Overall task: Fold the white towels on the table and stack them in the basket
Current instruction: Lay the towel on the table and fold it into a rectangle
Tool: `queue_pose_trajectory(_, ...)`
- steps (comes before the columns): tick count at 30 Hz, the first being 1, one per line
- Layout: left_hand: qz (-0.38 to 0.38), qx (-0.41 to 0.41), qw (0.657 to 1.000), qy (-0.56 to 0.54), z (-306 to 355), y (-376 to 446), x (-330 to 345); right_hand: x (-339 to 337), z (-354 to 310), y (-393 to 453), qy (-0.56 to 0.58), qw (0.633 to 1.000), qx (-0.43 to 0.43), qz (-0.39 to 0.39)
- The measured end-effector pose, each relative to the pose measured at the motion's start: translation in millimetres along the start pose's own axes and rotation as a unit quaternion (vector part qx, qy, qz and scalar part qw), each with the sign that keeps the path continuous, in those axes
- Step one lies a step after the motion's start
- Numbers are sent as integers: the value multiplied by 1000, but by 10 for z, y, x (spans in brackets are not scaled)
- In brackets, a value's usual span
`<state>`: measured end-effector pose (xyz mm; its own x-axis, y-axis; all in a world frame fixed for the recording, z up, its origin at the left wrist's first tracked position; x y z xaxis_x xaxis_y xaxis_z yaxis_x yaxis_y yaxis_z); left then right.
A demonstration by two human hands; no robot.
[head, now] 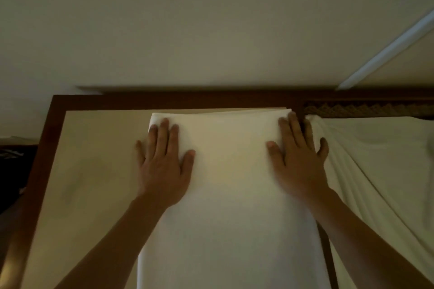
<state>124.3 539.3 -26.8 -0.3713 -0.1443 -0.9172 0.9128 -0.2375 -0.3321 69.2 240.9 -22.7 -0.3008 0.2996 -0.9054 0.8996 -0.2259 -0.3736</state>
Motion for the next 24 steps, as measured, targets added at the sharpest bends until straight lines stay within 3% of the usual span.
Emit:
queue_pose_trajectory(14, -6, -14, 999, 36, -229, 1007, -344, -328, -279, 1065, -22, 998, 56, -7)
queue_pose_trajectory(18, -36, -25, 998, 42, -216, 1341, -516, -470, -336, 1183, 62, 991, 105, -59)
queue_pose_trajectory(20, -92, -37, 995, -2, -316, 1459, -603, -469, -330, 1174, 138, 984, 87, -77)
queue_pose_trajectory(24, -12, -31, 962, -271, -621, 857, -559, -322, -135, 577, 301, 953, 39, 16)
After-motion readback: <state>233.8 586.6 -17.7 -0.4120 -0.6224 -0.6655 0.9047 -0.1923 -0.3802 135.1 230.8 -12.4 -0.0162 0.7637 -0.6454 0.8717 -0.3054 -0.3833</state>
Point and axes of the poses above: each hand's wrist, its own y-axis towards the middle knuckle, its own x-axis out of the palm, z = x × y, the point moved 4 cm from there along y, towards the middle knuckle, and after that the axes turned 11 degrees about -z, right-handed, at the moved point
